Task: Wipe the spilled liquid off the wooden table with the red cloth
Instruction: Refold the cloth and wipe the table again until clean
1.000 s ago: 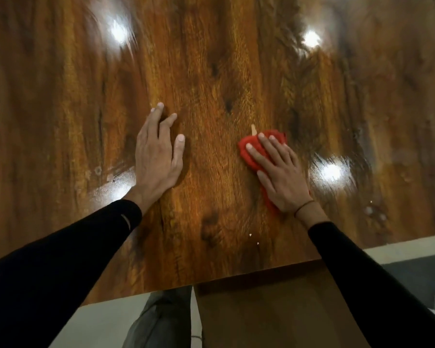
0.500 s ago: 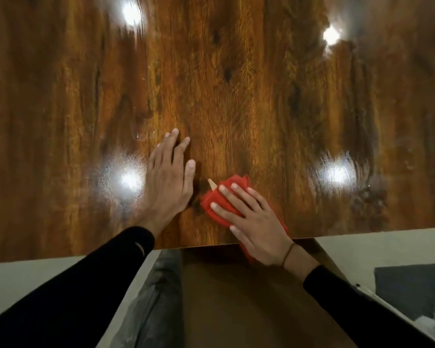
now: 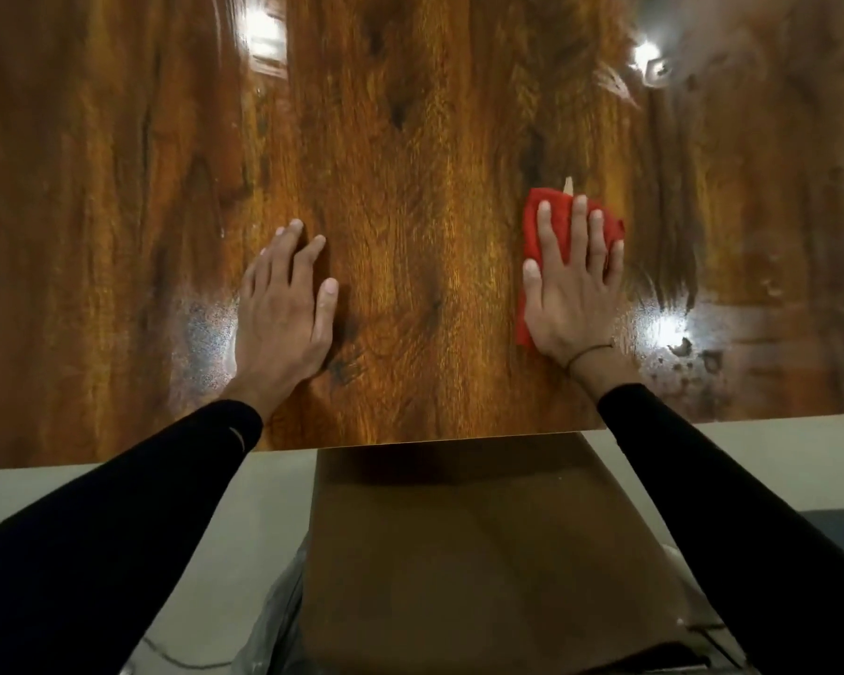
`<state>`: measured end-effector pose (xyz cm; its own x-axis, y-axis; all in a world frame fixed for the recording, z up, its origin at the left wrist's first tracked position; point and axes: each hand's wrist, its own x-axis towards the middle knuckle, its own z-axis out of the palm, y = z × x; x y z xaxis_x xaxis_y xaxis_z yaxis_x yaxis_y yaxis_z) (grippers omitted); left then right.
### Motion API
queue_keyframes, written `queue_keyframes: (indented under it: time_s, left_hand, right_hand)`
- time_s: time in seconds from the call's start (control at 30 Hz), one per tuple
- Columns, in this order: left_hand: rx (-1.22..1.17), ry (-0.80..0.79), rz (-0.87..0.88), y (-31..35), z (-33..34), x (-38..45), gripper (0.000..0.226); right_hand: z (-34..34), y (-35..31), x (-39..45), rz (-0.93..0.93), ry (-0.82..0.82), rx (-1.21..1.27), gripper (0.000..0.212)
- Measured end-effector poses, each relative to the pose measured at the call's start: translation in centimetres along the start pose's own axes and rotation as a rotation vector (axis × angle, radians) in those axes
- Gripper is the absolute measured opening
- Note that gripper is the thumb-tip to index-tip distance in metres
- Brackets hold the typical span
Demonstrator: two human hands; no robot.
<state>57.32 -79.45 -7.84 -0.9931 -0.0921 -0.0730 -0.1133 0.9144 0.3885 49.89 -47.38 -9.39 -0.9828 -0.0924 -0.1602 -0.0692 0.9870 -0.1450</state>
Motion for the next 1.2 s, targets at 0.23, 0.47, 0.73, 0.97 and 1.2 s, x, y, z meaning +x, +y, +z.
queue_keyframes:
  time_s: [0.23, 0.47, 0.73, 0.97, 1.2]
  left_hand:
    - [0.042, 0.011, 0.011, -0.7, 0.8, 0.2, 0.057]
    - [0.057, -0.023, 0.017, -0.8, 1.0, -0.1, 0.062]
    - [0.094, -0.073, 0.084, 0.1, 0.3, 0.5, 0.066]
    - [0.138, -0.043, 0.114, -0.5, 1.4, 0.4, 0.062]
    - [0.2, -0.028, 0.1, 0.2, 3.2, 0.2, 0.071]
  right_hand:
    - [2.1, -4.5, -1.2, -0.225, 0.045, -0.03, 0.07]
    - [2.6, 1.1, -9.0, -0.313, -0.014, 0.001, 0.068]
    - [-0.3, 7.5, -5.3, -0.033, 0.011, 0.043, 0.07]
    - [-1.7, 6.9, 4.5, 0.008, 0.039, 0.053, 0.073]
    - [-1.8, 5.0, 7.7, -0.244, 0.006, -0.015, 0.074]
